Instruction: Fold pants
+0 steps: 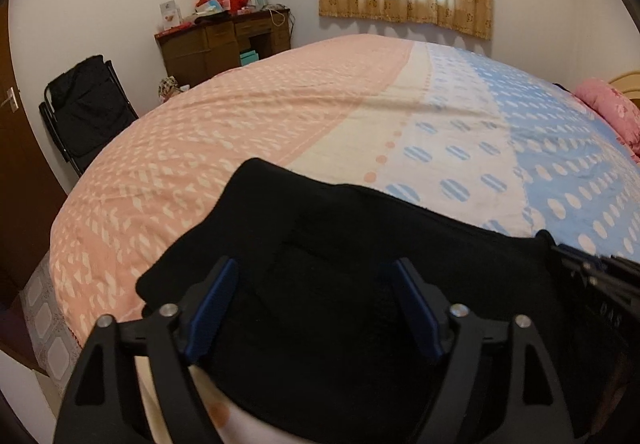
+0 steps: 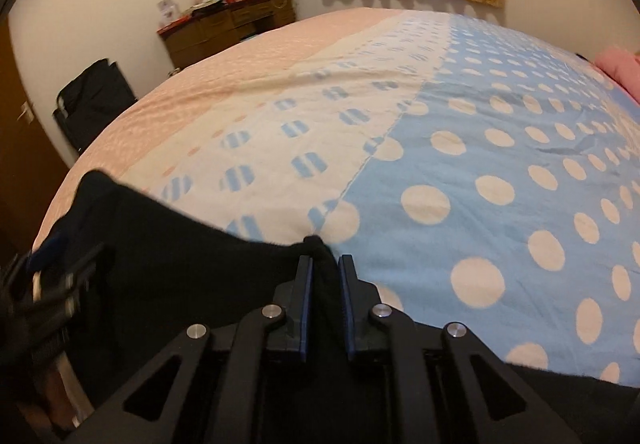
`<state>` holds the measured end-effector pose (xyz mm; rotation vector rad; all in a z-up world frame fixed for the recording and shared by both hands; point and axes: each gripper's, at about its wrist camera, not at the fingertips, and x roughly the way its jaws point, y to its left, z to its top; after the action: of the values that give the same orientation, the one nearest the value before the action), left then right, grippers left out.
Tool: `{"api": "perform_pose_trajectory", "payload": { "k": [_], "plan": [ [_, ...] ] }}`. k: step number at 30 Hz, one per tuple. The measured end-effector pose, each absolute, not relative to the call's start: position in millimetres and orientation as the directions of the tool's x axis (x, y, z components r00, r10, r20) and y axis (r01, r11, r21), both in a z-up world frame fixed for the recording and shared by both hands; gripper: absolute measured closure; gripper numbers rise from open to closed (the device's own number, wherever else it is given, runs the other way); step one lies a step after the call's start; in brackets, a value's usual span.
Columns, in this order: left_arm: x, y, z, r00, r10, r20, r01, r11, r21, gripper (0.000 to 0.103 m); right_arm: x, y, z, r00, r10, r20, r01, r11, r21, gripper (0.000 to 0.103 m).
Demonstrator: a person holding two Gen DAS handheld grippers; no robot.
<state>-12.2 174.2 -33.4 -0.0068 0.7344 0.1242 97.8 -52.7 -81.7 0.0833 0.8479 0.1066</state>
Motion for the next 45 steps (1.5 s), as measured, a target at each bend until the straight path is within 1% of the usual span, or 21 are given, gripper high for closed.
{"api": "perform_pose_trajectory", "payload": {
  "k": [3,5,6,8,10,11,12,16,19,22,29,30,31,33,35,37,39,42,43,44,45],
  "plan": [
    [-10,161,-41,0.739,0.165,-0.653,-0.116,0.986,0.118,0.012,104,-54,-79,0.651,0.148,-0.744,-0.057,0.988,0.147,0.089],
    [-10,153,-46,0.745,0.204,-0.635,-0.123,0.978,0.169,0.010,95,-65,-71,0.650,0.228,-0.725,-0.096,0.971,0.219,0.089],
    [-11,152,-46,0.747,0.214,-0.630,-0.131,0.976,0.177,0.009,82,-80,-58,0.690,0.249,-0.680,-0.083,0.960,0.267,0.089],
    [-11,156,-43,0.742,0.205,-0.639,-0.143,0.979,0.148,0.007,52,-108,-32,0.778,0.200,-0.596,-0.031,0.959,0.280,0.086],
    [-9,157,-42,0.735,0.191,-0.650,-0.135,0.982,0.135,0.005,11,-151,-5,0.843,0.116,-0.525,0.047,0.957,0.286,0.064],
    [-8,157,-42,0.732,0.189,-0.654,-0.132,0.982,0.136,0.004,-10,-175,3,0.866,0.069,-0.496,0.096,0.949,0.299,0.039],
    [-7,156,-42,0.728,0.192,-0.658,-0.132,0.981,0.140,0.004,-42,-209,11,0.884,-0.020,-0.467,0.189,0.929,0.318,0.029],
    [-6,154,-42,0.720,0.200,-0.664,-0.141,0.980,0.142,0.002,-146,-318,18,0.861,-0.273,-0.429,0.449,0.803,0.391,0.030],
    [-2,152,-43,0.714,0.205,-0.670,-0.146,0.979,0.144,0.002,-195,-378,19,0.764,-0.434,-0.477,0.613,0.718,0.330,0.031],
    [1,151,-43,0.701,0.205,-0.683,-0.148,0.979,0.142,0.001,-217,-437,15,0.687,-0.481,-0.544,0.689,0.668,0.280,0.031],
    [5,151,-39,0.669,0.202,-0.715,-0.163,0.979,0.124,0.001,-200,-503,-9,0.670,-0.368,-0.645,0.643,0.722,0.256,0.033],
    [5,151,-39,0.664,0.205,-0.719,-0.165,0.978,0.126,0.001,-193,-505,-18,0.664,-0.316,-0.678,0.618,0.742,0.260,0.060],
    [4,150,-38,0.655,0.207,-0.726,-0.169,0.978,0.126,0.001,-188,-505,-25,0.648,-0.281,-0.708,0.607,0.752,0.258,0.078],
    [2,149,-37,0.645,0.201,-0.737,-0.171,0.978,0.117,0.001,-179,-499,-27,0.618,-0.266,-0.740,0.596,0.773,0.219,0.087],
    [2,148,-35,0.637,0.191,-0.747,-0.171,0.980,0.106,0.001,-178,-488,-14,0.619,-0.285,-0.732,0.580,0.794,0.182,0.087],
    [2,147,-34,0.627,0.177,-0.759,-0.169,0.982,0.090,0.001,-186,-481,9,0.673,-0.267,-0.690,0.558,0.795,0.238,0.087],
    [3,146,-32,0.618,0.155,-0.771,-0.167,0.984,0.065,0.001,-200,-479,36,0.761,-0.197,-0.618,0.504,0.780,0.371,0.087],
    [5,143,-27,0.613,0.106,-0.783,-0.158,0.987,0.010,0.001,-227,-477,70,0.897,-0.035,-0.440,0.328,0.719,0.612,0.087],
    [6,142,-26,0.615,0.094,-0.783,-0.154,0.988,-0.003,0.001,-229,-478,73,0.902,-0.008,-0.432,0.312,0.704,0.638,0.087],
    [6,140,-25,0.617,0.086,-0.782,-0.150,0.989,-0.009,0.001,-228,-480,72,0.883,0.018,-0.470,0.330,0.688,0.646,0.087],
    [6,137,-24,0.620,0.071,-0.781,-0.139,0.990,-0.020,0.001,-227,-483,63,0.796,-0.009,-0.605,0.449,0.680,0.580,0.087]
  ]
}}
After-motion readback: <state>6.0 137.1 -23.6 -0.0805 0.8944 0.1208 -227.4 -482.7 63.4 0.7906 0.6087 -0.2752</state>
